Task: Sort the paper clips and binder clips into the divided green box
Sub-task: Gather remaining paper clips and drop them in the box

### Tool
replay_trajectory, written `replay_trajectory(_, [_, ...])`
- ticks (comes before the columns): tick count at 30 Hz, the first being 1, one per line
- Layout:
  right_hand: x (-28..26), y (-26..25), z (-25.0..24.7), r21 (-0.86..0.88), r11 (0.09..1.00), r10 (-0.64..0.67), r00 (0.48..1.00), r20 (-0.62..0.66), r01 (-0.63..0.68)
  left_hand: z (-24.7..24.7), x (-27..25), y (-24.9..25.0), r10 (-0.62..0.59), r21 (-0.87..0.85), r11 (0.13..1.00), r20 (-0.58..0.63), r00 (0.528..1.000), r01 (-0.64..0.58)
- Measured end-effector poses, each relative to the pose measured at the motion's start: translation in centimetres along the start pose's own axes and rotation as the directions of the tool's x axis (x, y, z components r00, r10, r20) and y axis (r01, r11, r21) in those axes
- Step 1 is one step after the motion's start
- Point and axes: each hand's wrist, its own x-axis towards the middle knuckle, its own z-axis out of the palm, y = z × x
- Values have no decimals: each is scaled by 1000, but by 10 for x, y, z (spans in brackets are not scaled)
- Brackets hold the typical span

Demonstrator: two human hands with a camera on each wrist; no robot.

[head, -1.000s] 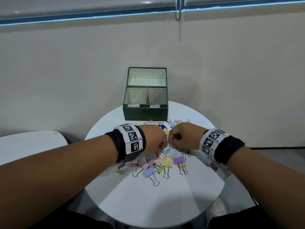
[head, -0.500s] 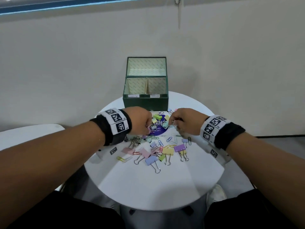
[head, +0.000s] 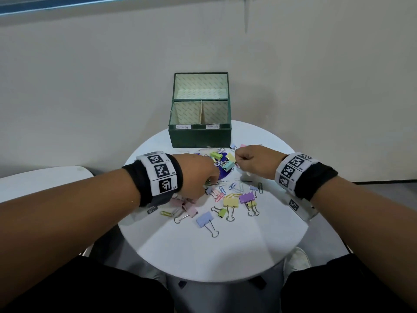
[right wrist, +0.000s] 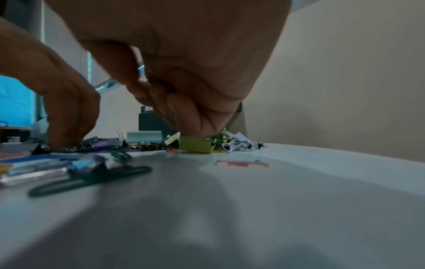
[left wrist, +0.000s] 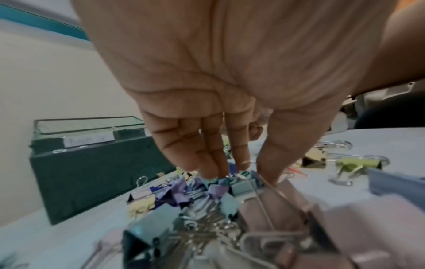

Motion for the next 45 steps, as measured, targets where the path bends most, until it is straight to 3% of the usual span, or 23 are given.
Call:
replay_trajectory(3, [-2,1,3,-39,999,25,995,94,-21,1,3,4,88,-32,995,-68,994,-90])
replay_trajectory(7, [0,0,6,-80,996,-12,984,180,27,7,10,17,179,58,983,-68,981,-176])
replay_trajectory(13, [2,0,8,-137,990,-23,992,125,40,9,14,22,107,72,992,-35,994,-104])
replay_trajectory(17, [1,-1,8,-142,989,-18,992,122,36,6,18,22,61,-37,997,-3,998,-61])
replay_trajectory(21, [3,4,9,-133,991,-4,995,98,17,-11,20,-4,-37,-266,964,-166,985,-8])
replay_trajectory(23, [4,6,10,-109,994,6,997,77,3,-26,26,-27,-144,-342,939,-303,942,34])
replay_trajectory(26, [5,7,8,-93,996,8,999,54,-3,-46,42,-59,-328,-456,885,-462,824,96])
replay_trajectory(28, [5,6,6,-95,995,-9,999,33,12,-56,55,-70,-414,-524,845,-511,753,109])
replay_trajectory(30, [5,6,6,-109,994,-10,1000,4,10,-62,69,-74,-466,-570,812,-506,726,125])
replay_trajectory(34, [11,11,6,-139,990,0,995,-96,-14,-61,87,-75,-447,-539,824,-430,785,175])
replay_trajectory(36, [17,14,0,-146,989,20,992,-126,-39,-56,82,-77,-430,-534,831,-444,786,153])
replay_trajectory(40, [36,5,-23,-204,976,32,980,-197,-73,-39,42,-79,-427,-559,824,-505,750,93])
replay_trajectory(45, [68,-25,-58,-331,939,3,964,-265,-94,3,-22,-67,-410,-508,844,-406,817,171])
